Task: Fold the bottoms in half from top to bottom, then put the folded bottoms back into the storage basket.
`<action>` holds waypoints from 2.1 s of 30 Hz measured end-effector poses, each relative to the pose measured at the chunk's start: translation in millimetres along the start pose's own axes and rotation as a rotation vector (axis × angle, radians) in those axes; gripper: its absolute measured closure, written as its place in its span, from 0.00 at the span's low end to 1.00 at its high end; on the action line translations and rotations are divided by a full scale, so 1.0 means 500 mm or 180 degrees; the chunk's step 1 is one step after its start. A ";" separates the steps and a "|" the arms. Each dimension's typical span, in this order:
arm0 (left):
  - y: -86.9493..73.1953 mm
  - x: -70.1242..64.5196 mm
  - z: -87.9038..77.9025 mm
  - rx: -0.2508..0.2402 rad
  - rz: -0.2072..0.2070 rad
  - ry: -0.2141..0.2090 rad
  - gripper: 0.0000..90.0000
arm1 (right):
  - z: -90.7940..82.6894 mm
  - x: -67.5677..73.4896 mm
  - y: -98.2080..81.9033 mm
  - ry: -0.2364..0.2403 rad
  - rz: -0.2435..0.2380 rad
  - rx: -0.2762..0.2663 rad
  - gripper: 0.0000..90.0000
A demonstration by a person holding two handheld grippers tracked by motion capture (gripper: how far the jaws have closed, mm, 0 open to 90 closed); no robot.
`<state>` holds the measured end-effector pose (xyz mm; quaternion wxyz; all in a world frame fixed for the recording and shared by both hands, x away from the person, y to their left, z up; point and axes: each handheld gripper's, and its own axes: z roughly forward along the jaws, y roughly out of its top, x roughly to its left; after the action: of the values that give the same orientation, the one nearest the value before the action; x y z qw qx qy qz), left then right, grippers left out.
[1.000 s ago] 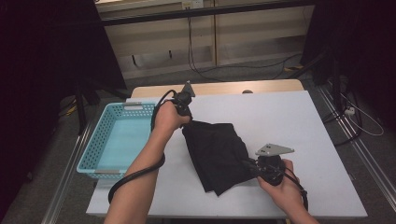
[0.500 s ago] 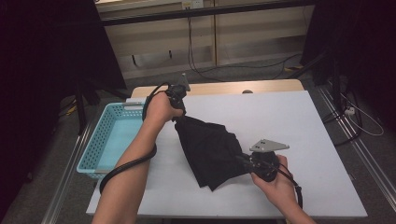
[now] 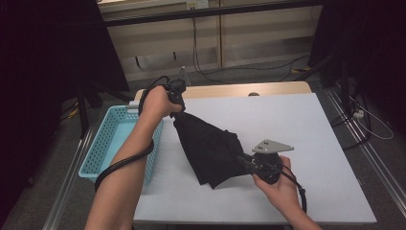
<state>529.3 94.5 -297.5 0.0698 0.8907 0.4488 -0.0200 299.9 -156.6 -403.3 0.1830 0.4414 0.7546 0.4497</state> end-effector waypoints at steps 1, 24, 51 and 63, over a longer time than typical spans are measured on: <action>0.000 0.002 -0.002 -0.0002 0.0009 0.0000 0.90 | 0.001 0.002 0.000 0.0007 0.0001 -0.0005 0.91; -0.008 0.032 -0.056 -0.0110 -0.0203 0.0012 0.90 | 0.013 0.051 0.028 0.0109 -0.0097 -0.0164 0.91; -0.022 0.059 -0.159 -0.0238 -0.0305 0.0075 0.90 | 0.024 0.100 0.083 0.0267 -0.0193 -0.0342 0.91; -0.038 0.087 -0.201 -0.0276 -0.0368 0.0118 0.90 | 0.035 0.122 0.120 0.0367 -0.0248 -0.0398 0.91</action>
<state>537.5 154.6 -204.2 0.0987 0.8596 0.5011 0.0120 308.5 -84.5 -354.5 0.1839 0.3728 0.7510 0.5131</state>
